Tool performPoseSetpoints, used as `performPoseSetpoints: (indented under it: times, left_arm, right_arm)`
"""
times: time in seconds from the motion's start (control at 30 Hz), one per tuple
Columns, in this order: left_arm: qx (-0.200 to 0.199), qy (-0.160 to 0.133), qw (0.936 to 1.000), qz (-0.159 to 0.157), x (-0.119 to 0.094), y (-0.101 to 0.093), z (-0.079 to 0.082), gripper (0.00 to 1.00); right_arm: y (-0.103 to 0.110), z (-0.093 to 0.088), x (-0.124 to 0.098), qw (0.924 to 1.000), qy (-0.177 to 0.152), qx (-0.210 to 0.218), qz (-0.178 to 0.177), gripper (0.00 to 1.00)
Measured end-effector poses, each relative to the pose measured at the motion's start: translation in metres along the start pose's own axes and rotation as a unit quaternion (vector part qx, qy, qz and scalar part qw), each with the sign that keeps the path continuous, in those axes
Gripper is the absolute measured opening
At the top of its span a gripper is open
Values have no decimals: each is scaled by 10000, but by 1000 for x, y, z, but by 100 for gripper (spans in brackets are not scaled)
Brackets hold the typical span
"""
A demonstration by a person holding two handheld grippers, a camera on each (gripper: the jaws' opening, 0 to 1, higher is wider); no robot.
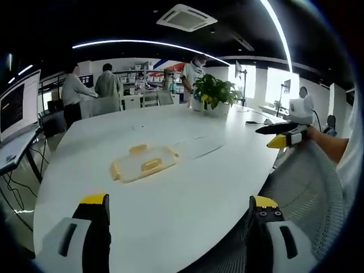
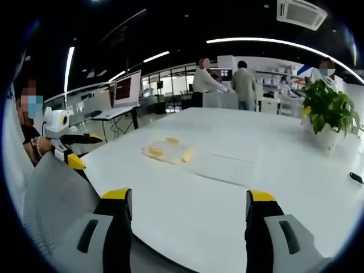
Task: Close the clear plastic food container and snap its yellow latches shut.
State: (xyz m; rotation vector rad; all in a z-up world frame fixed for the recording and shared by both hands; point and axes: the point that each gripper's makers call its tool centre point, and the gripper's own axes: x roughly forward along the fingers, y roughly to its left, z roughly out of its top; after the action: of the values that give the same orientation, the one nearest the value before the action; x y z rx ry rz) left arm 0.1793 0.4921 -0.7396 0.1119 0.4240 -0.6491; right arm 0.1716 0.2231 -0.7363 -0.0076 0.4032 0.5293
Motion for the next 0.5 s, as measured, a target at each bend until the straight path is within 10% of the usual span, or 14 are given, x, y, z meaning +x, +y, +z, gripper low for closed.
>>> performPoseSetpoints:
  times: [0.5]
  left_arm:
    - [378, 114, 9985, -370, 18, 35, 14, 99]
  right_arm:
    - [-7, 10, 12, 9991, 228, 61, 340, 79]
